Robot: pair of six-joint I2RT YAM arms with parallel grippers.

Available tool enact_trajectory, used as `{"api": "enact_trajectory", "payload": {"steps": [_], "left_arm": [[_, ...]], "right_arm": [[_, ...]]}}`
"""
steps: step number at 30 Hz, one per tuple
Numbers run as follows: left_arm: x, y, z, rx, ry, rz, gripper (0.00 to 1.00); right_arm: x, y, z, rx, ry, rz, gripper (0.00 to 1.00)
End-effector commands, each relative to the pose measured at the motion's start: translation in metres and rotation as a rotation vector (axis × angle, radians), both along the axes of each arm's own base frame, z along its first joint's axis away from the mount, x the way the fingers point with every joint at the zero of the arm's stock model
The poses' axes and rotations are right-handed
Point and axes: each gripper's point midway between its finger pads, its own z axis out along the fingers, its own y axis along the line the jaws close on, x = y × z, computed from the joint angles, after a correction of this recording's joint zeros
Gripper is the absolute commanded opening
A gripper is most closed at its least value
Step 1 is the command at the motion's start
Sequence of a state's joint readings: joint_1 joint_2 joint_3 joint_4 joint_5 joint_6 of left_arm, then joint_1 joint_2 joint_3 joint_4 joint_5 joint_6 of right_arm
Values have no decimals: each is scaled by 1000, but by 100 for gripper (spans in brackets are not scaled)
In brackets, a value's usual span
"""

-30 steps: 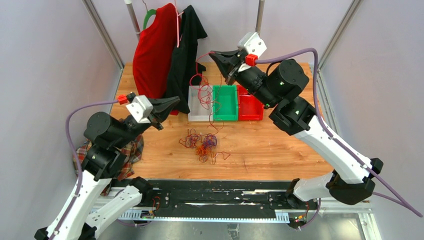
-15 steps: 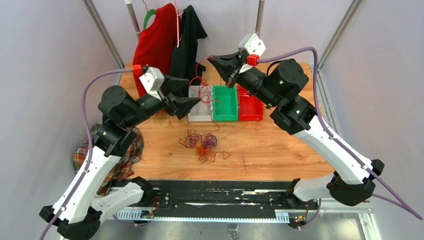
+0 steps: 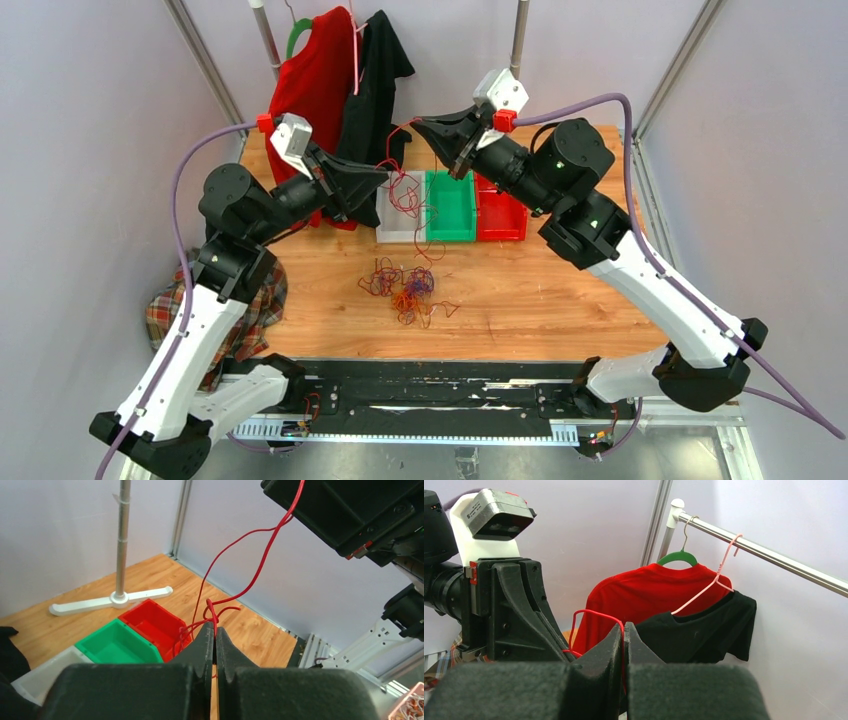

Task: Untangle the cables

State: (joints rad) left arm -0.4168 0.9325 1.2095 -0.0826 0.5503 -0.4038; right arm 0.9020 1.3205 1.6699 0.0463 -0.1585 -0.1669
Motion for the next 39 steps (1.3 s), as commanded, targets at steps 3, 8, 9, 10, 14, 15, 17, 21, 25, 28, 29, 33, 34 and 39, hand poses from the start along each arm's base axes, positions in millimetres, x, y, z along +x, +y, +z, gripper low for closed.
{"api": "enact_trajectory", "payload": {"steps": [3,8,9,10,14,15,17,21,25,28,29,33,34,39], "left_arm": [[5,16,-17,125,-98,90,0],[19,64,-53,367,-194,339,1],[18,73,-58,409,-208,374,0],[16,78,-65,450,-222,385,0],[10,96,-83,558,-260,434,0],[10,100,-88,582,-255,445,0],[10,109,-101,645,-234,463,0],[4,121,-136,791,-238,449,1],[-6,130,-162,910,-276,411,1],[-11,131,-163,928,-313,399,0],[-14,129,-161,917,-326,384,0],[-30,105,-133,769,-392,293,2],[-35,98,-125,727,-405,266,4],[-48,74,-97,589,-416,163,11]], "right_arm": [[6,-18,12,21,-41,-75,1],[34,-62,29,47,-73,-263,0],[41,-71,32,59,-70,-296,0],[46,-81,35,73,-68,-330,1],[65,-122,48,126,-82,-479,0],[68,-133,52,140,-88,-511,1],[74,-155,61,166,-97,-588,1],[80,-188,78,188,-125,-709,1],[82,-217,93,221,-143,-805,0],[84,-224,96,233,-142,-823,1],[85,-223,95,234,-135,-814,1],[84,-198,86,249,-85,-664,1],[83,-186,82,244,-72,-599,1],[71,-146,68,258,-4,-362,0]]}}
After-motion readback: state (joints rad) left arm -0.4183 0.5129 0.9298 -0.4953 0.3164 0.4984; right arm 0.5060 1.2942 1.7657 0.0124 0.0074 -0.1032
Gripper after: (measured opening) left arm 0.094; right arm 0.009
